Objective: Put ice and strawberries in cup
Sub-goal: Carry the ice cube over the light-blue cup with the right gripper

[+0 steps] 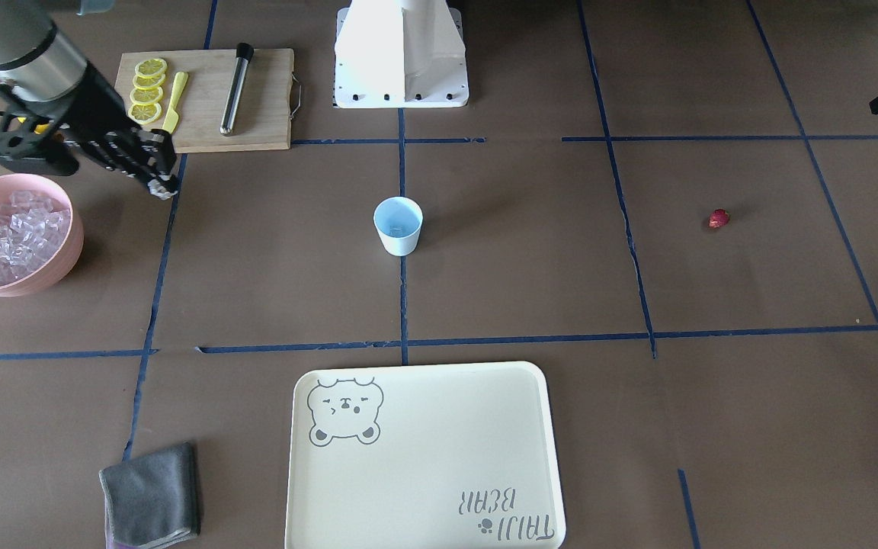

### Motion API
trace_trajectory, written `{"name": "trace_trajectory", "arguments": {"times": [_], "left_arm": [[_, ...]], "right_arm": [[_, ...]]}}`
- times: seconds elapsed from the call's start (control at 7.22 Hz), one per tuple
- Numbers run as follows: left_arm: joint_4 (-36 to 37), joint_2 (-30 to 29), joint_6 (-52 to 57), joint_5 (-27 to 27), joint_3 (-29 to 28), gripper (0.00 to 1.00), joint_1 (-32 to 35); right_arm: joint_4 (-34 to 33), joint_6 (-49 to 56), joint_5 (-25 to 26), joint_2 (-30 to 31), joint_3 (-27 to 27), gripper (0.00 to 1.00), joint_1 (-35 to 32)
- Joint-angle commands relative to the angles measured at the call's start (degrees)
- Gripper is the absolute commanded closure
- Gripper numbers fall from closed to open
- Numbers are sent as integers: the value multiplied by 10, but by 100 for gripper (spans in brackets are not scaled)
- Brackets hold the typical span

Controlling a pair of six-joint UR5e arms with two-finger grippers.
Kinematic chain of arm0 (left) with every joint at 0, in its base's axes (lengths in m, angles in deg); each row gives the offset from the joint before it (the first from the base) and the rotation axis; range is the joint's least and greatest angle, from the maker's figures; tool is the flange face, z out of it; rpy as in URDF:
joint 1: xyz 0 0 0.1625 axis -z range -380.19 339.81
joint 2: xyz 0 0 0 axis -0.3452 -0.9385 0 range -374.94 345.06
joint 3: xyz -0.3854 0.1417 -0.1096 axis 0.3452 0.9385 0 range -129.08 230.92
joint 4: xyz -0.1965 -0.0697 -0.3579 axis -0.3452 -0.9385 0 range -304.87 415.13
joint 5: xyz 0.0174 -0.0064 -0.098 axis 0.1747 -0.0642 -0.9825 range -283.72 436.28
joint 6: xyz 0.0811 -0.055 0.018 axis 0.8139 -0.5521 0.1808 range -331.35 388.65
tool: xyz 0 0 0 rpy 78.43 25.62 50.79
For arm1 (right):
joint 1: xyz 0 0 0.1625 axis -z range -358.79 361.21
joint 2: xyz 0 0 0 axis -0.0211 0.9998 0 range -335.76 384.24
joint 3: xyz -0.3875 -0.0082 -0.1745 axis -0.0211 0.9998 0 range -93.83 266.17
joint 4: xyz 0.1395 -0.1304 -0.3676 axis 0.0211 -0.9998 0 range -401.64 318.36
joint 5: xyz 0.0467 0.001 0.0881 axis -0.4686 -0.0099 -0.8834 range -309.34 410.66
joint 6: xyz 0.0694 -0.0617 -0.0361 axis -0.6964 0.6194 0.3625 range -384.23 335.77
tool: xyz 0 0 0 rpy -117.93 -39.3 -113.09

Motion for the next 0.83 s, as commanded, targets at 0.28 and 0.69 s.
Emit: {"name": "trace_trajectory", "arguments": {"times": [0.28, 0.69], "left_arm": [[0, 0, 3, 54, 8, 0, 1], [0, 0, 3, 54, 10, 0, 1]], "right_arm": [[-4, -81, 77, -173, 165, 96, 68], [79, -102, 99, -182, 233, 78, 95]]}}
